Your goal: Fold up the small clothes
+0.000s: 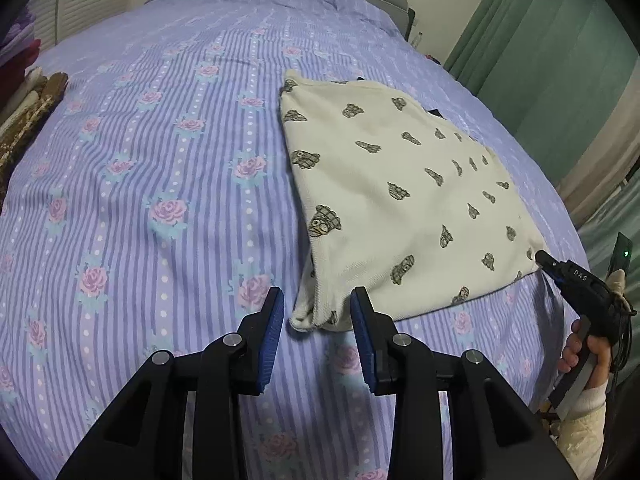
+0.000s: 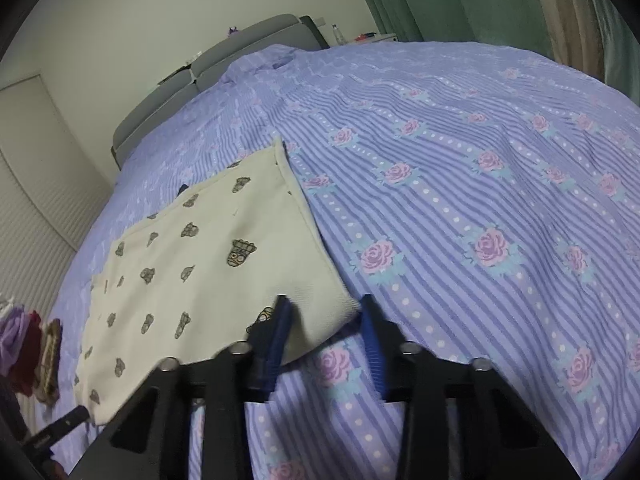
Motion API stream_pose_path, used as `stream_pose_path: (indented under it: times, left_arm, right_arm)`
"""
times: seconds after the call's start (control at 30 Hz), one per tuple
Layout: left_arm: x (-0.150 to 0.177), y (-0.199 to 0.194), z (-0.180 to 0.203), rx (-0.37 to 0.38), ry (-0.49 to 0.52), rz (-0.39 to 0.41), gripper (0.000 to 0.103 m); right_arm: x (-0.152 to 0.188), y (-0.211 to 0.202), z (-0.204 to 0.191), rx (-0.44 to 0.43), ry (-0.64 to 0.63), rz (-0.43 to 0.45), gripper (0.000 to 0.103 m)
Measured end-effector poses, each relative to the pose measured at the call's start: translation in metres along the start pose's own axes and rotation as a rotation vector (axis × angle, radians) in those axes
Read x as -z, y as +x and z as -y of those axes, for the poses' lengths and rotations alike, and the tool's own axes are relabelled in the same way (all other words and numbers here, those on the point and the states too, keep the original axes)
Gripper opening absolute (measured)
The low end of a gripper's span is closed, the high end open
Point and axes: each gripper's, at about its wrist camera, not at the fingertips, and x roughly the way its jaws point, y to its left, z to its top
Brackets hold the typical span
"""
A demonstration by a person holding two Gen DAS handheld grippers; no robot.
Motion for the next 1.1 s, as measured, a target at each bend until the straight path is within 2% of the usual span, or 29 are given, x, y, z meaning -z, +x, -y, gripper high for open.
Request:
stream_pose_path:
  times: [0.1,0.17,0.23,0.3,0.37,0.43,0.5,0.63,0.77,0.87,1.07,1.1]
  left_arm:
    - [0.002,-0.001,0.0,0.012,0.0,0.004,0.042]
    - [0.003,-0.002,-0.003,0.014,-0.008,0.004,0.044]
    - [0.004,-0.005,-0.006,0.006,-0.014,0.008,0.05]
    - [0.006,-0.012,-0.01,0.006,-0.013,0.024,0.054]
    - [0.006,-0.021,-0.013,0.017,-0.008,0.042,0.055]
    - [0.008,-0.03,-0.017,0.067,-0.004,0.058,0.056]
    - [0.01,-0.035,-0.021,0.099,-0.011,0.054,0.056]
    - [0.02,-0.039,-0.025,0.207,-0.051,0.042,0.056]
    - [0.027,-0.026,-0.029,0.283,-0.102,0.006,0.054]
    - [0.032,-0.009,-0.031,0.383,-0.163,-0.026,0.054]
    - [0.028,0.017,-0.042,0.454,-0.221,-0.002,0.054]
    - [0.026,0.02,-0.047,0.485,-0.242,0.008,0.054]
  right_arm:
    - [0.001,-0.007,0.002,0.007,0.012,0.027,0.011]
    - [0.003,-0.005,0.002,0.022,0.018,0.014,0.011]
    - [0.005,-0.006,0.0,0.063,-0.001,0.013,0.018]
    - [0.005,-0.013,-0.005,0.122,-0.033,0.017,0.047]
    - [0.006,-0.027,-0.015,0.18,-0.078,0.05,0.051]
    - [0.009,-0.045,-0.028,0.197,-0.137,0.085,0.051]
    - [0.011,-0.058,-0.038,0.194,-0.161,0.1,0.062]
    - [0.023,-0.075,-0.064,0.126,-0.194,0.117,0.063]
    - [0.038,-0.075,-0.093,0.085,-0.268,0.087,0.063]
    - [0.052,-0.07,-0.113,0.064,-0.32,0.054,0.063]
    - [0.072,-0.063,-0.143,0.027,-0.386,0.013,0.063]
    - [0.074,-0.063,-0.147,0.022,-0.393,0.011,0.063]
